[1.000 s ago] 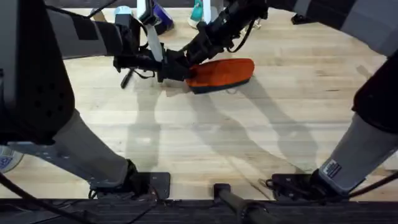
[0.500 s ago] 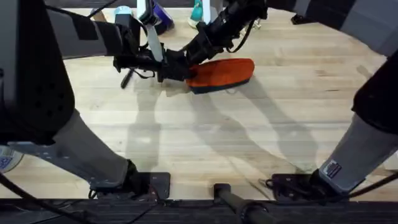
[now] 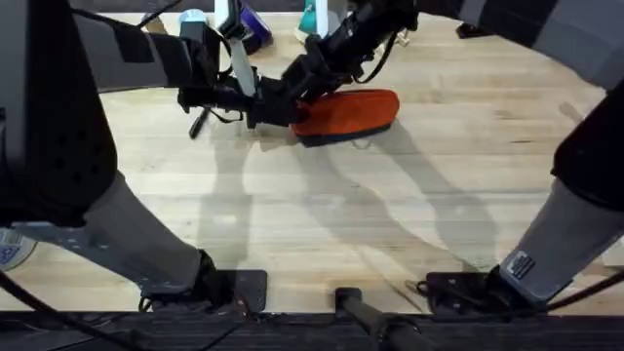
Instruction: Unzip the bag, pick up the pens from the table one at a time and place them inside, then zip the bag closed.
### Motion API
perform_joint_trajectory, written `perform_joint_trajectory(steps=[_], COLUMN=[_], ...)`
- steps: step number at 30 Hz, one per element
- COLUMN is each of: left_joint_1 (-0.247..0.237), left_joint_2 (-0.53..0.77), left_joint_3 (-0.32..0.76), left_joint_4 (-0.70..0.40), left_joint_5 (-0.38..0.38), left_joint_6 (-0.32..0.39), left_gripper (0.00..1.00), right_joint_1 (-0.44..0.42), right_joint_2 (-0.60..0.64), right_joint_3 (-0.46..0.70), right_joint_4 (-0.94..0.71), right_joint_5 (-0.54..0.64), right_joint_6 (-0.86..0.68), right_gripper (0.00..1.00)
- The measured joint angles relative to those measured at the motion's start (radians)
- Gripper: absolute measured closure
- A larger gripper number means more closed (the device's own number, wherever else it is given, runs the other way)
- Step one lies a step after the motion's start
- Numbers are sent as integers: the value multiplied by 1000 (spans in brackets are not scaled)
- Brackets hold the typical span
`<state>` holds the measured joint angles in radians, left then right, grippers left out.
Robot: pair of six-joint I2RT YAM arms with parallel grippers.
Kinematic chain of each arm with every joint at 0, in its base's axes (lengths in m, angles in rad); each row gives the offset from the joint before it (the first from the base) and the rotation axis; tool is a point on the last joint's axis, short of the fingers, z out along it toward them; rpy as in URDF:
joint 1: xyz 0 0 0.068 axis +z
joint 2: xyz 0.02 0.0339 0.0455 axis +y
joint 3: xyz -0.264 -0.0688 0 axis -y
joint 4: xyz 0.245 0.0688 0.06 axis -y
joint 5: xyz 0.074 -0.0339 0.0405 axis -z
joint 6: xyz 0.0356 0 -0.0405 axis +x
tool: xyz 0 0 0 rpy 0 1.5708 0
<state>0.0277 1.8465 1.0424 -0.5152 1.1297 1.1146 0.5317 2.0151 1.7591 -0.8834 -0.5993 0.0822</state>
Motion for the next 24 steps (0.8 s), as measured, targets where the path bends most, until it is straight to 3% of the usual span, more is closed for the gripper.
perform_joint_trajectory(steps=[5,19,24], left_joint_1=[0,0,0], left_joint_2=[0,0,0], left_joint_3=[0,0,0], left_joint_4=[4,4,3], left_joint_5=[-3,-3,-3], left_joint_6=[0,0,0], left_gripper=[959,959,959], right_joint_1=[23,15,-15], right_joint_2=[0,-5,-58], right_joint_3=[4,8,8], right_joint_4=[-3,-13,-41], right_joint_5=[-37,-52,-26], right_joint_6=[3,8,6], right_gripper=[42,6,6])
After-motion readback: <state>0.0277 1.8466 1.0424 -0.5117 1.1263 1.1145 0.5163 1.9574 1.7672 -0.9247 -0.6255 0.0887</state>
